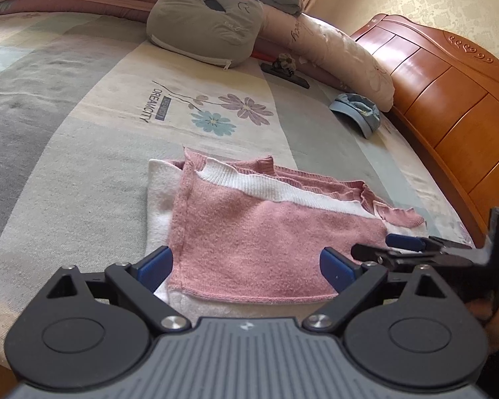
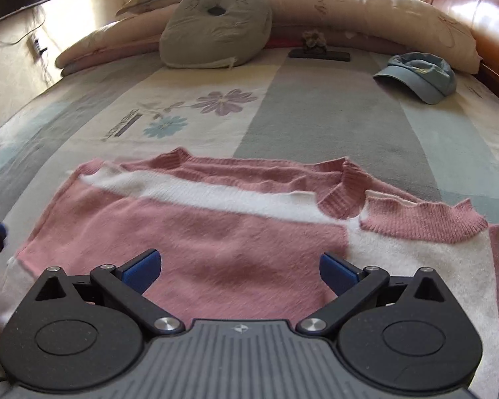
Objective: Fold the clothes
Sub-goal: 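Roll the left tool and move it to the sweater's side edge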
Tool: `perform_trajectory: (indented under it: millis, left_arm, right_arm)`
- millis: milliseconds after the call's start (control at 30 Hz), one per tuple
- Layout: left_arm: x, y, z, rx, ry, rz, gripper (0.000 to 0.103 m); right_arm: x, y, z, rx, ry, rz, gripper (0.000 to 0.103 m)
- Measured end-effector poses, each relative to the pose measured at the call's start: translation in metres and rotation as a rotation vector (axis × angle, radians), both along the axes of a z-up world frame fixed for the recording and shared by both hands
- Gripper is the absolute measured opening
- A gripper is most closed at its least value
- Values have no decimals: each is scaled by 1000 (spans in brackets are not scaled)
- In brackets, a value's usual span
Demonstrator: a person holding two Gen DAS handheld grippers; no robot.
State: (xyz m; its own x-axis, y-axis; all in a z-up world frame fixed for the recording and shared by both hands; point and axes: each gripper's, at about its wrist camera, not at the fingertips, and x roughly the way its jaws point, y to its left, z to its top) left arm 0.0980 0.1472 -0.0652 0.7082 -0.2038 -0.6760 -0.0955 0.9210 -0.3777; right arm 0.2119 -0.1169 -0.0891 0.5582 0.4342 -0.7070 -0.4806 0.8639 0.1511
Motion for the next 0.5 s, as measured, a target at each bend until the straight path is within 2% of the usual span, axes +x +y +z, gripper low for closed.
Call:
perform_trajectory:
  millis: [67,133,267,367,500]
  left_arm:
    - [2,0,-2,1,6,1,95]
    - [5,-1,-3,3,12,3,95]
    - [5,0,-4,-8,15,3,95]
    - [6,-1,-2,-7,5,0,95]
    - [11,1,-2,-11,-15,-28,95]
  right_arm:
    - [-5,6,0,59,11,65,103]
    - [2,16,-6,54,1,87,103]
    - [27,26,-17,60,-20,60,103]
    - [33,23,-8,71,-4,37,103]
    - [11,6,4,62,-13,25,103]
